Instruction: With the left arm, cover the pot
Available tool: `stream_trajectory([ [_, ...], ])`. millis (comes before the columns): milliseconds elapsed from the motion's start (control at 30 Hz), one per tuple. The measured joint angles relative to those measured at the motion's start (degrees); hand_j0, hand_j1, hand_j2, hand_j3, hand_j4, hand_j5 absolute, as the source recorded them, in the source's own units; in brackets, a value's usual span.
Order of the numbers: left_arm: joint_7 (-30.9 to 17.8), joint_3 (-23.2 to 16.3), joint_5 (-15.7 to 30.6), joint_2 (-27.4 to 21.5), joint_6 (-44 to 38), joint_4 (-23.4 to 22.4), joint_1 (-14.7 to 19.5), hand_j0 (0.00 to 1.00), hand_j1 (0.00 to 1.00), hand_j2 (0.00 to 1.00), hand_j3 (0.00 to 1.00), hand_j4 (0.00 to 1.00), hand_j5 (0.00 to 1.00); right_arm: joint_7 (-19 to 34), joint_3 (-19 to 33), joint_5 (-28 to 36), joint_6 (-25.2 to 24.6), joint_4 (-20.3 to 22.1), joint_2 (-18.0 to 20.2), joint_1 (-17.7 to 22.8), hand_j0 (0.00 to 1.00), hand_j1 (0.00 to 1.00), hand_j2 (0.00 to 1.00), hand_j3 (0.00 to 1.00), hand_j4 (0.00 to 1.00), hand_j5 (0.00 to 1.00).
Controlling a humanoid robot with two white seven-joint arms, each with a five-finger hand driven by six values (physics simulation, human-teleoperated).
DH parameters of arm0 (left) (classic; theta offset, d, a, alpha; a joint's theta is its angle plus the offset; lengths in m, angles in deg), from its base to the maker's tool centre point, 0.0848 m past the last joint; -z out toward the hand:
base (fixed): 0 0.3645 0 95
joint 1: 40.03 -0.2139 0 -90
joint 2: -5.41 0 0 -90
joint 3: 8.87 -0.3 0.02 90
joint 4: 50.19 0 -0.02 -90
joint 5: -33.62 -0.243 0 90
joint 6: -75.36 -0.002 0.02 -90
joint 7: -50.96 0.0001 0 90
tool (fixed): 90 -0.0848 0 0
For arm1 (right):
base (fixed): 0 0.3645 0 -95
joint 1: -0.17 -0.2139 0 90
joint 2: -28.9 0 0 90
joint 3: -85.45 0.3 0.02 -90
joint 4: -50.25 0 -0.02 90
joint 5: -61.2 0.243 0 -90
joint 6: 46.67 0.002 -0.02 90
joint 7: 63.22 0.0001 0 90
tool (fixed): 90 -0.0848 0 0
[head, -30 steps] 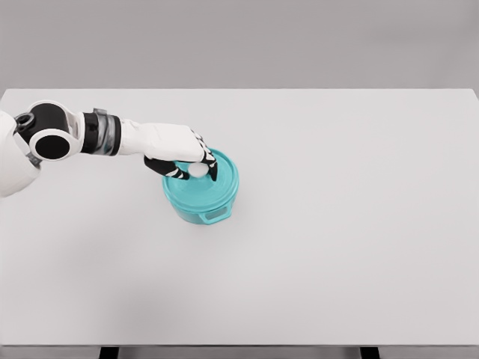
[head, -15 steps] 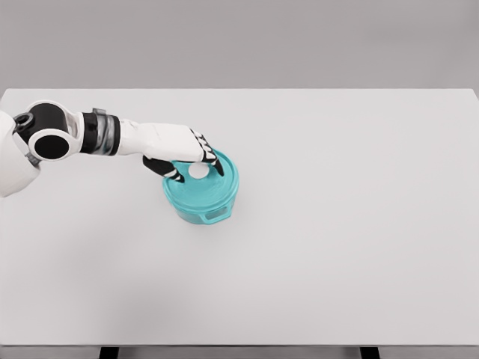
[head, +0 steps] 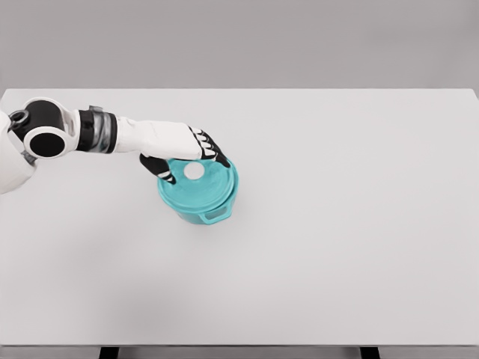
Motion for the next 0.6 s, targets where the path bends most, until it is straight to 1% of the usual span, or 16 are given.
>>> stream_trajectory([
  [600, -0.02, 0.13, 0.04, 1.09, -1.40, 0.15, 0.18, 1.00, 1.00, 1.00, 1.00, 1.00, 1.00, 0.00, 0.00, 0.00, 0.00, 0.00, 0.00, 0.00, 1.00, 1.00, 1.00, 1.00, 1.00, 1.00],
])
